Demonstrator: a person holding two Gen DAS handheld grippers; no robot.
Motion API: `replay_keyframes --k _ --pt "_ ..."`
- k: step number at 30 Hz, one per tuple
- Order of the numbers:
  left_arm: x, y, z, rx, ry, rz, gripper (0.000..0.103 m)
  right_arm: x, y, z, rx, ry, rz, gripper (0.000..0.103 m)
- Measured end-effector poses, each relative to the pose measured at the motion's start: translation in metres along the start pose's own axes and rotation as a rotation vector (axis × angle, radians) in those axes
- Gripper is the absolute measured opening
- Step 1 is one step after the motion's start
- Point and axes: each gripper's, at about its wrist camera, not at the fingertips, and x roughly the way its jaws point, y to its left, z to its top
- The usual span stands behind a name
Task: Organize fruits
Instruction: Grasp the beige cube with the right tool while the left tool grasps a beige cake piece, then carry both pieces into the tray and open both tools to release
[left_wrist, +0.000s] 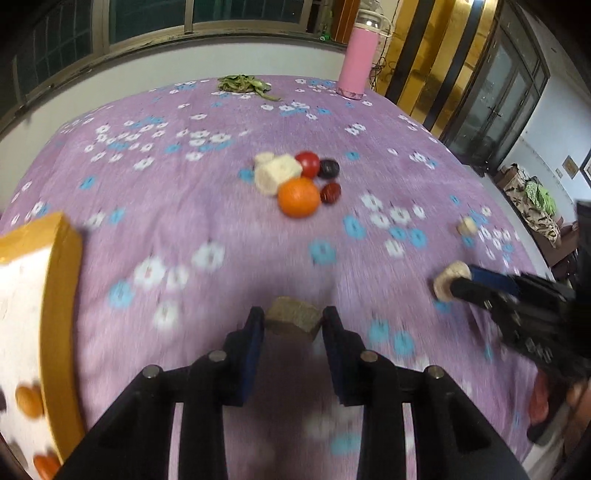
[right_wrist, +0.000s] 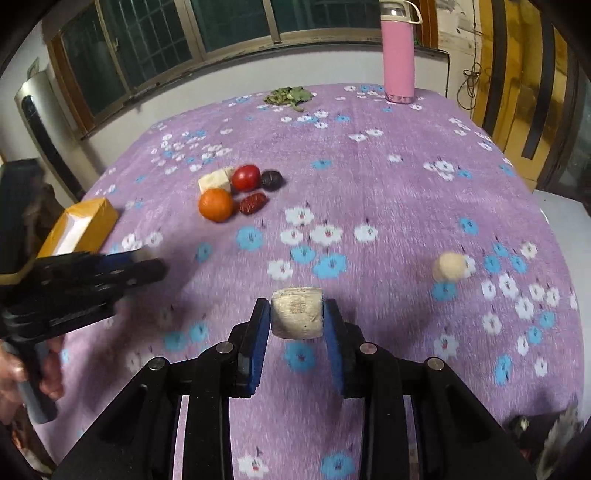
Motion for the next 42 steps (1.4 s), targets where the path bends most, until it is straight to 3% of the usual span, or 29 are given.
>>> replay_keyframes --k 7,18,30,42 --pt "-0.023 0.005 -0.034 -0.018 -0.002 -0.011 0.035 0.009 0.006 -0.011 -0.017 0.050 -0.046 0.033" --pt "-0.041 0.012 -0.061 -0.051 -0.001 -0.039 0.035 0.006 0.015 -0.033 -0.024 0.024 -0.110 0.029" --pt "-0.086 0.023 -0.075 -0.076 -0.079 -0.055 0.035 -0.064 0.059 -0.052 -0.053 -0.062 -0.038 0.028" --pt "-0.117 0.078 -0.081 -0.160 -0.139 -0.037 0.035 -0.053 0.132 -0.043 -0.138 -0.037 0.026 0.028"
